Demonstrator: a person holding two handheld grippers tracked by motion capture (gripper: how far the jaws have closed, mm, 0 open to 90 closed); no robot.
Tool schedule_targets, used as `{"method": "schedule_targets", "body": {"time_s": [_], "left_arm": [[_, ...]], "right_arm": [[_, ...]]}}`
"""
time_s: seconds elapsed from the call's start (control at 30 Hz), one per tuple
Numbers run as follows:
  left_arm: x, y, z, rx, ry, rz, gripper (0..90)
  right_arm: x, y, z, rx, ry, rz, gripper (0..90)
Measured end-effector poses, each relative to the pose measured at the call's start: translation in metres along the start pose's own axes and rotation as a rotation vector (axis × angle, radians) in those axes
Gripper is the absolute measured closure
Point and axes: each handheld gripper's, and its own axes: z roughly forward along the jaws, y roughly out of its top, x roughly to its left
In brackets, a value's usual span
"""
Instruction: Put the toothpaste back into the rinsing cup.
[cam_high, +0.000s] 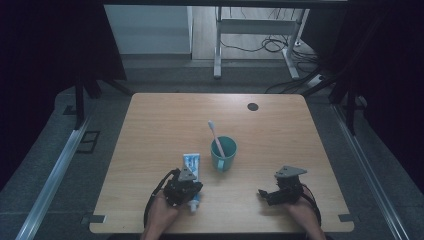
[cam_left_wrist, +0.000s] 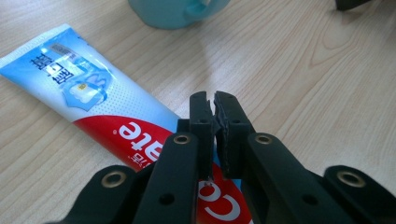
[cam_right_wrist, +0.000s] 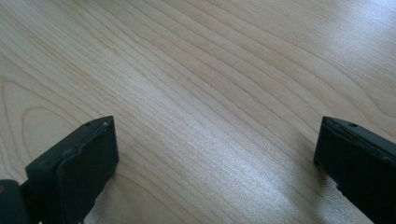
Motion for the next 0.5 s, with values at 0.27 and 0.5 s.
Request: {"method": "schedule_targets", "body": {"time_s": [0.27, 0.5], "left_arm": [[0.0033, -0.0013, -0.0001, -0.003, 0.004, -0.015, 87.8], [0.0089, -0.0020, -0.0042, -0.006, 0.022, -0.028, 88.2]], "right_arm": [[0.0000, 0.0000, 0.0000, 0.000, 0.001, 0.000, 0.0], [0.0000, 0.0000, 0.0000, 0.000, 0.000, 0.000, 0.0]]}}
